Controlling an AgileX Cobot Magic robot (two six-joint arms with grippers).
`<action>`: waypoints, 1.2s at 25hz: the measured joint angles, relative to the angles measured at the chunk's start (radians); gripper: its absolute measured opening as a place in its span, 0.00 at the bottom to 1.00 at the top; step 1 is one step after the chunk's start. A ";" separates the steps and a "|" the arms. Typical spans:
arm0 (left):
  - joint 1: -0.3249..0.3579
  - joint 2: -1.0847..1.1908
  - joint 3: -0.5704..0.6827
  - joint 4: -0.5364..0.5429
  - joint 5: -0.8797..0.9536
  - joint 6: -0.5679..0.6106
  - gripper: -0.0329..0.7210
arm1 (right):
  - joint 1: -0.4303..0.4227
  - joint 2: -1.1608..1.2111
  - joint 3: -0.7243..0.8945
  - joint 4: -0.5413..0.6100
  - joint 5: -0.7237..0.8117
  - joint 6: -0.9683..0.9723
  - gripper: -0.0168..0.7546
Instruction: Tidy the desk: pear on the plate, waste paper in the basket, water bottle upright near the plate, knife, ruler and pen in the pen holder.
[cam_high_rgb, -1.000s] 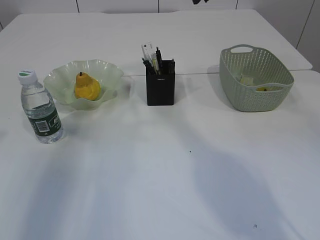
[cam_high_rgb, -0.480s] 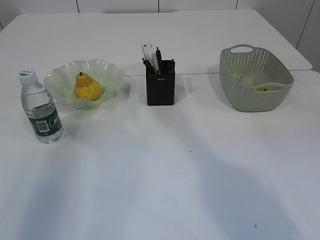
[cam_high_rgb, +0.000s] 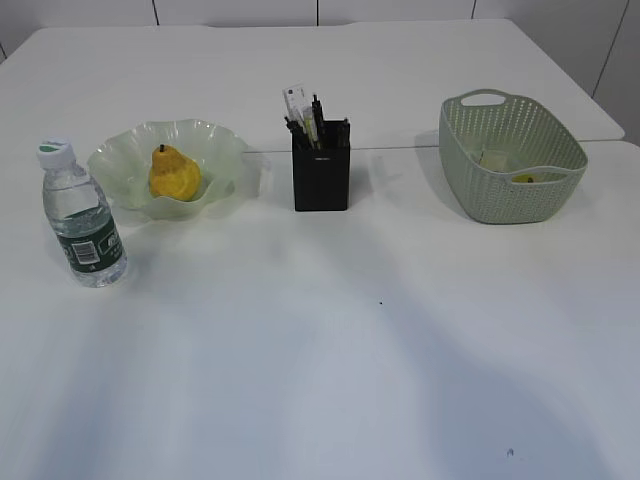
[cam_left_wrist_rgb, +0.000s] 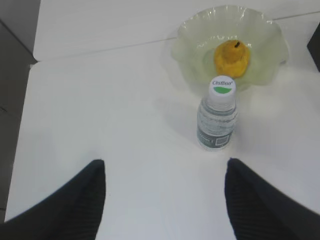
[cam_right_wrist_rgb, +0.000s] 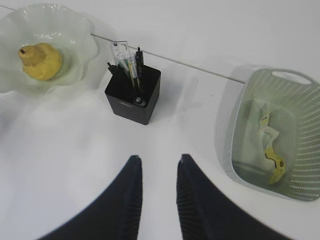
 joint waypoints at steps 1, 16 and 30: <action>0.000 -0.021 0.000 0.000 0.003 0.000 0.74 | 0.000 -0.014 0.018 0.000 0.000 0.000 0.30; 0.000 -0.161 0.000 0.000 0.094 -0.006 0.74 | 0.000 -0.202 0.275 0.000 -0.002 0.000 0.30; 0.000 -0.224 0.000 0.004 0.100 -0.009 0.74 | 0.000 -0.206 0.277 0.000 -0.006 -0.002 0.30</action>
